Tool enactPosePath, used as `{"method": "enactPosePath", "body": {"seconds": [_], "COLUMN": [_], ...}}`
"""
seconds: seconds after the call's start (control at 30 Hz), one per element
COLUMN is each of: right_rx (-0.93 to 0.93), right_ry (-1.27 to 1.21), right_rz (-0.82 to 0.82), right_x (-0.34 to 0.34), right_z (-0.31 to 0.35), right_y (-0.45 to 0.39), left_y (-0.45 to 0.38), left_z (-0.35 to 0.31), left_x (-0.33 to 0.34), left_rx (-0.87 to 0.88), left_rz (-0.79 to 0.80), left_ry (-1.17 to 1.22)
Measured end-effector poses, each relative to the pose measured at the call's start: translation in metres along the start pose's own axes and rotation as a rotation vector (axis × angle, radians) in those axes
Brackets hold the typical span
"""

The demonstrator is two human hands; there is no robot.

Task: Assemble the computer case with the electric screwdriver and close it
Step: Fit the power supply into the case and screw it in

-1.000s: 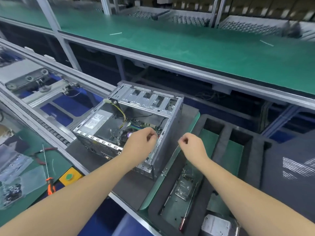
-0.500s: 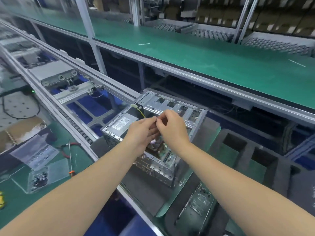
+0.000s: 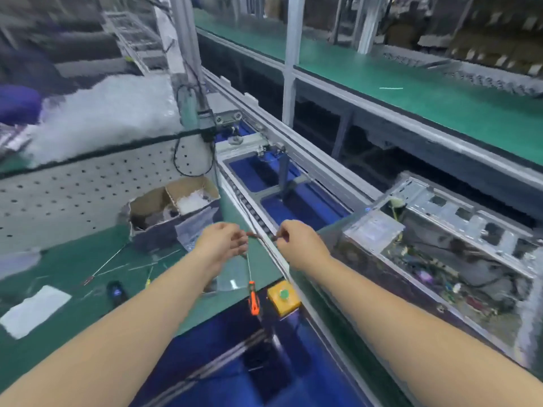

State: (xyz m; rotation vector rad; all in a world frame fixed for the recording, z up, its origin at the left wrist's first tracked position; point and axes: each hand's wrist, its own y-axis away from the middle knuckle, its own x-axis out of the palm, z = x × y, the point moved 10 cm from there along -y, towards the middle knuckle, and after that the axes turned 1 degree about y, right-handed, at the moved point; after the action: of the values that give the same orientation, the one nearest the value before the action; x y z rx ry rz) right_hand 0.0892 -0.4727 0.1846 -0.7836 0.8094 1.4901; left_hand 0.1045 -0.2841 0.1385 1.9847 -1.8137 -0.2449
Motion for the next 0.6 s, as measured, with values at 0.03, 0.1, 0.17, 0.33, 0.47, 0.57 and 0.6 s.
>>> {"method": "enactPosePath", "body": {"seconds": [0.03,0.1,0.17,0.33,0.47,0.57,0.6], "right_rx": [0.023,0.051,0.065,0.073,0.022,-0.031,-0.053], "right_ry": [0.029,0.081,0.121,0.198,0.224,0.223,0.225], "right_rz": [0.047,0.123,0.196,0.396,0.522,0.579,0.596], "right_x": [0.023,0.066,0.106,0.204,0.277,0.326,0.342], "right_z": [0.009,0.023,0.035,0.066,0.098,0.130,0.143], "right_y": [-0.011,-0.030,-0.042,-0.052,-0.055,-0.051,-0.048], "left_y": [-0.010,-0.027,-0.037,-0.050,-0.055,-0.049,-0.047], "left_z": [-0.002,-0.004,-0.002,0.015,0.037,0.059,0.066], "left_x": [-0.036,-0.097,-0.144,-0.217,-0.273,-0.320,-0.335], "left_rx": [-0.012,-0.028,-0.047,-0.104,-0.117,-0.158,-0.169], "left_rz": [-0.028,-0.071,-0.106,-0.182,-0.285,-0.373,-0.398], "left_ry": [-0.008,-0.026,-0.047,-0.030,-0.030,-0.032,-0.033]}}
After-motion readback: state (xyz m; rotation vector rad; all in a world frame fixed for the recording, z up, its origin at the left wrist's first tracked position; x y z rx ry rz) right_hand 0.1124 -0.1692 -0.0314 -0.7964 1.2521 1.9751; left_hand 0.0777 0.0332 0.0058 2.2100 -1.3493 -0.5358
